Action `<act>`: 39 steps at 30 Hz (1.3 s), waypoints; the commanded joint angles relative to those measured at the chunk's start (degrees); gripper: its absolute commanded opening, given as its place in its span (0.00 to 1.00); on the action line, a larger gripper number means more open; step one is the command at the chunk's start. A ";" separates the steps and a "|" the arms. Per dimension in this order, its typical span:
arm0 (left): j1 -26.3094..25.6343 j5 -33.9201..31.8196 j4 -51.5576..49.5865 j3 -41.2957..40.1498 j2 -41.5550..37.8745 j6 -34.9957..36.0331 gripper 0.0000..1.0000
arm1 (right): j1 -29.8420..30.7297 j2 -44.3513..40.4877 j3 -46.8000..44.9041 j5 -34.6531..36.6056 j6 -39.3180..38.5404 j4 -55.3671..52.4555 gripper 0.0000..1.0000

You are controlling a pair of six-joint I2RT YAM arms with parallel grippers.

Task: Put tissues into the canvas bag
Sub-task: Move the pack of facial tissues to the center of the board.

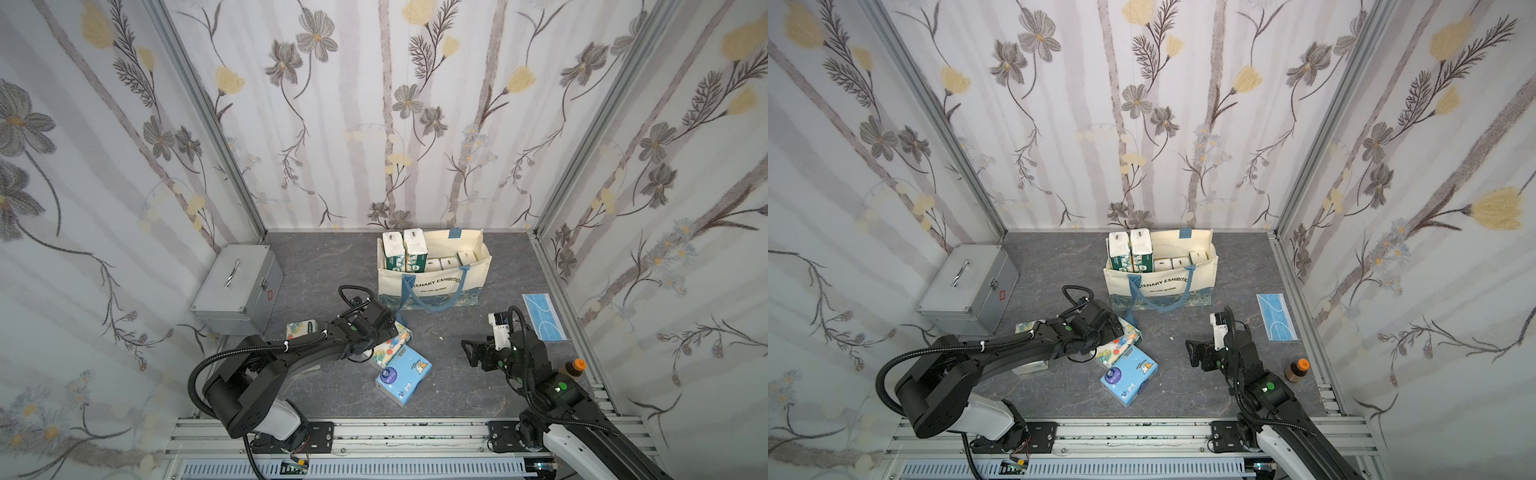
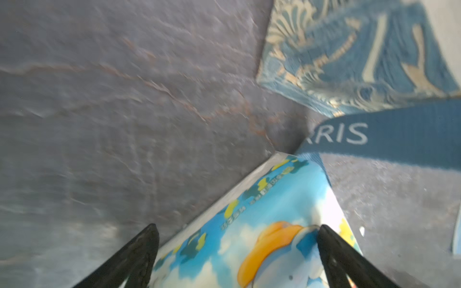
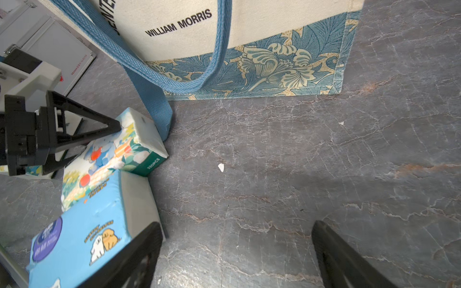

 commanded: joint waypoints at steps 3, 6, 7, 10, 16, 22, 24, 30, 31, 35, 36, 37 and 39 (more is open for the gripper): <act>-4.18 1.53 4.25 2.64 -0.82 -4.51 1.00 | 0.01 -0.04 0.00 0.54 -0.47 1.46 0.94; -3.53 -5.87 -7.74 5.69 -4.88 2.38 1.00 | 0.06 -0.24 -0.03 0.63 -0.47 1.38 0.94; -2.23 -8.53 -12.29 6.16 -6.66 4.11 1.00 | 0.02 -0.24 -0.03 0.61 -0.42 1.33 0.94; 5.25 -9.71 -20.45 3.67 -13.53 4.75 1.00 | 0.04 -0.38 -0.11 0.54 -0.39 1.21 0.94; 19.63 -20.57 -30.22 -2.99 -32.14 4.49 1.00 | 0.10 -0.70 -0.23 0.28 -0.47 1.48 0.94; 21.39 -35.36 -37.74 -3.76 -37.79 4.04 1.00 | 0.23 -0.84 -0.24 0.02 -0.55 1.47 0.94; 21.86 -37.41 -39.22 -3.71 -36.34 3.51 1.00 | 0.23 -0.89 -0.31 -0.03 -0.55 1.54 0.94; 25.44 -36.18 -39.96 -3.94 -28.78 -0.02 1.00 | 0.26 -1.04 -0.31 -0.07 -0.49 1.38 0.94; 26.10 -35.14 -38.58 -4.53 -27.93 -0.10 1.00 | 0.26 -1.08 -0.23 -0.09 -0.55 1.45 0.94; 30.11 -28.96 -29.79 -7.36 -24.85 0.99 1.00 | 0.18 -1.17 -0.32 -0.59 -0.54 1.46 0.94; 31.10 -27.42 -27.75 -7.69 -23.87 1.03 1.00 | 0.19 -1.30 -0.41 -0.68 -0.56 1.52 0.94; 31.88 -26.09 -26.29 -7.86 -22.88 1.01 1.00 | 0.21 -1.39 -0.40 -0.77 -0.56 1.49 0.94; 33.62 -23.62 -23.55 -7.63 -19.84 1.28 1.00 | 0.21 -1.50 -0.47 -0.95 -0.57 1.49 0.94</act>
